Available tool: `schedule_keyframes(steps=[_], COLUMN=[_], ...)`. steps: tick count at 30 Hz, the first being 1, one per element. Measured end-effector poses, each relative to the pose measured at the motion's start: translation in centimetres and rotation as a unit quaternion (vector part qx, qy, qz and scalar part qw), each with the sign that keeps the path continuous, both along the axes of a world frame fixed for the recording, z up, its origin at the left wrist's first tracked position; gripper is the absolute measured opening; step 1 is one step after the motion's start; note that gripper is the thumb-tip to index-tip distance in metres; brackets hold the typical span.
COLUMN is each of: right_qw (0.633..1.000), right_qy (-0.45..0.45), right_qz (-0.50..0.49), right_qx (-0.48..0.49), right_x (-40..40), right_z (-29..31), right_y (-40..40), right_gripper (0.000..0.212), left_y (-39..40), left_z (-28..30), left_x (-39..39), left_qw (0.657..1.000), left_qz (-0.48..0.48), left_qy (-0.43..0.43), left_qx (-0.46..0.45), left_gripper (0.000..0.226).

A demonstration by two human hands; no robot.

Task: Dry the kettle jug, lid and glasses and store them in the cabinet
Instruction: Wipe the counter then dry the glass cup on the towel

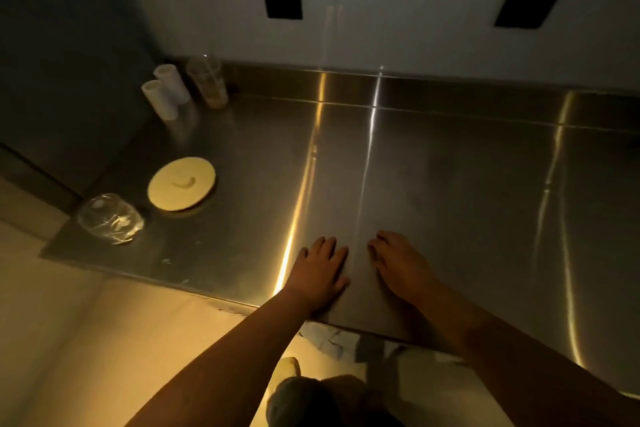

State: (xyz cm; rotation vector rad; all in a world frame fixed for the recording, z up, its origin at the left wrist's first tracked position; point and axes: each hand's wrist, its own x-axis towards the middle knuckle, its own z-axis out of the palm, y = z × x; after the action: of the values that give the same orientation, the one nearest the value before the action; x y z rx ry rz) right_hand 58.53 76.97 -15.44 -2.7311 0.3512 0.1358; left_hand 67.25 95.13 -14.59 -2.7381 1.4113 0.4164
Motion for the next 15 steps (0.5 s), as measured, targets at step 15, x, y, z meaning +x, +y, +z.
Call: schedule_keyframes(steps=[15], right_qw=[0.997], right_qy=[-0.014], right_qz=[-0.078], right_qx=[-0.024], right_x=[-16.9], right_z=[0.0], right_y=[-14.5], right_gripper=[0.044], left_y=[-17.8], left_z=[-1.3], left_x=[-12.5], left_qw=[0.997], left_qz=[-0.073], left_qy=[0.02], left_qx=[0.011], left_gripper=[0.069])
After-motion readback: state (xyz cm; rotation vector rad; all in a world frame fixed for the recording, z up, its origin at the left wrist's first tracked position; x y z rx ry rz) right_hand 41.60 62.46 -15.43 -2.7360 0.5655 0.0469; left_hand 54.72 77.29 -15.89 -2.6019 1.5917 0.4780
